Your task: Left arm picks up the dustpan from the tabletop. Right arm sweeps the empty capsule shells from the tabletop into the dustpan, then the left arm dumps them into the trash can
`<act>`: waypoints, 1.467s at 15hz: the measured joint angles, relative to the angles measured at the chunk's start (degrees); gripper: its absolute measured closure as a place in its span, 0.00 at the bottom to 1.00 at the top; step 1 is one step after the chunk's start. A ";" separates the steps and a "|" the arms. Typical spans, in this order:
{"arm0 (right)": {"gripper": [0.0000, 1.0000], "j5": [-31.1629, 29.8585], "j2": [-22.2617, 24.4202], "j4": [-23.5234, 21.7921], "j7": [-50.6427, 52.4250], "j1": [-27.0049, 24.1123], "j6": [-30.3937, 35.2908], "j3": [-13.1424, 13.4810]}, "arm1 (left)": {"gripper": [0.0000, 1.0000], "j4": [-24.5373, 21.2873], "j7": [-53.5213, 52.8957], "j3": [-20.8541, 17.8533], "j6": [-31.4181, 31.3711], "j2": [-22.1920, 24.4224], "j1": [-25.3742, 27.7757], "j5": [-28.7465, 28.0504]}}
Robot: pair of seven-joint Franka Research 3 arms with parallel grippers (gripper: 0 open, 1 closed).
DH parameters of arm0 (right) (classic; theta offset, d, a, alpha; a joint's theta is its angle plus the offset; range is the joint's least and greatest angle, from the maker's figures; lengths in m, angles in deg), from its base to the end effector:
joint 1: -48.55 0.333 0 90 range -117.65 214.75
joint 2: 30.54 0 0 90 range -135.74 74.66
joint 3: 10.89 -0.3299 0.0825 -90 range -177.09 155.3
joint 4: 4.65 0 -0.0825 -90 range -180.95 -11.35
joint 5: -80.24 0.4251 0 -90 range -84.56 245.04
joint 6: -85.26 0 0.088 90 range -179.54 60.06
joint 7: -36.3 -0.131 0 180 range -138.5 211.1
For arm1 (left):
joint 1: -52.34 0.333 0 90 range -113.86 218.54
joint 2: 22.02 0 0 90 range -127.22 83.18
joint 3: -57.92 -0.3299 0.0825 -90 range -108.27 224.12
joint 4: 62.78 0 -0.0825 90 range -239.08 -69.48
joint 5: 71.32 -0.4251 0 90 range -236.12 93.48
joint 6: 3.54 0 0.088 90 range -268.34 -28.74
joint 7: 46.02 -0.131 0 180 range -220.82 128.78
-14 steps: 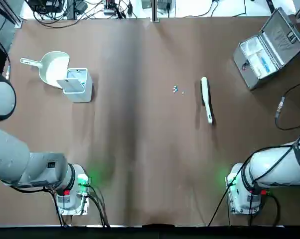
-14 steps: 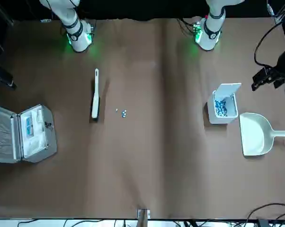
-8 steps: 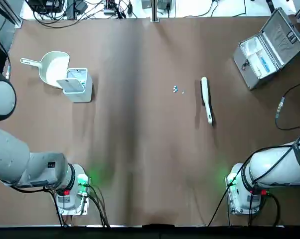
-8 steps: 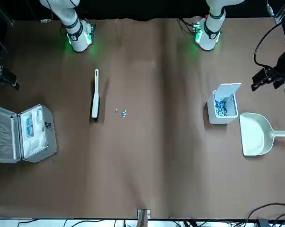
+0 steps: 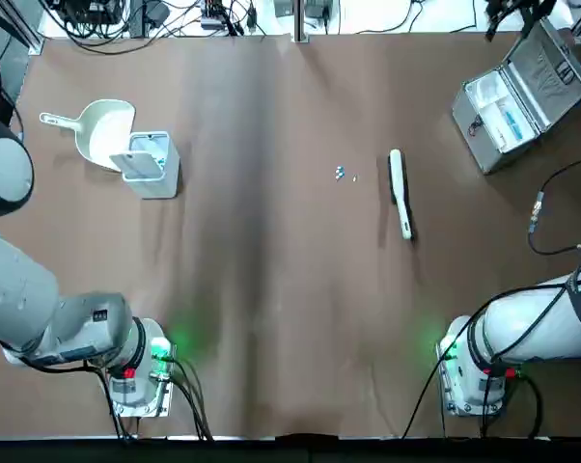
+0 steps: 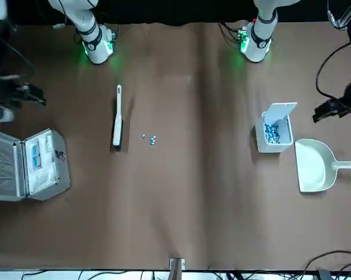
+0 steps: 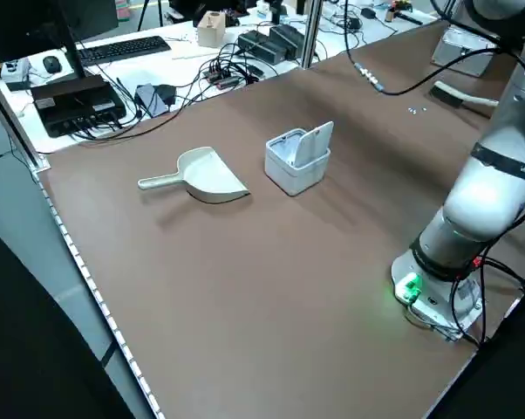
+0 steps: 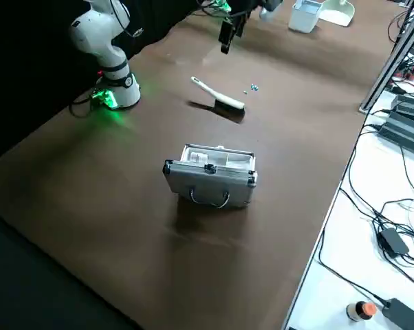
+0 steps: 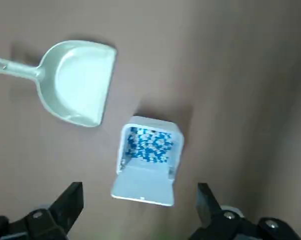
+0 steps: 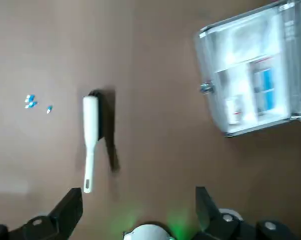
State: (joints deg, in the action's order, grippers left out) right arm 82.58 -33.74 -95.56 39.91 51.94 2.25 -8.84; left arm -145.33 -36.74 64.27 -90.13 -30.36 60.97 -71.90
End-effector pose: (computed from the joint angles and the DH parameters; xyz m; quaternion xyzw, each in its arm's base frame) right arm 0.5915 0.0201 0.5642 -0.9942 -0.0434 0.0963 0.0213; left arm 0.6328 0.0314 0.5866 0.9942 0.1010 -0.0372 0.0007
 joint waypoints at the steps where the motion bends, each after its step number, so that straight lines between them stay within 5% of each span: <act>1: 0.00 1.22 -0.02 -2.07 -0.07 0.56 -1.12 -0.03 | 0.00 -0.07 0.99 -0.10 -0.04 -0.71 1.79 -0.01; 13: 0.03 5.04 4.33 -32.71 -6.69 10.24 -25.37 -0.24 | 0.00 -0.36 24.34 -0.57 -19.76 -15.40 19.42 -3.01; 17: 0.02 5.13 7.20 -43.48 -6.72 13.84 -34.24 -0.25 | 0.00 -0.40 35.32 -0.71 -24.38 -20.71 21.66 -3.29; 22: 0.02 5.70 7.45 -50.41 -8.76 19.04 -43.75 -0.28 | 0.00 -0.52 42.64 -0.75 -33.94 -26.63 22.46 -7.91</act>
State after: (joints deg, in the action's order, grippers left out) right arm 88.28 -26.28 -145.97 31.15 70.98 -41.49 -9.12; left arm -145.85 5.90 63.52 -124.07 -56.99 83.43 -79.81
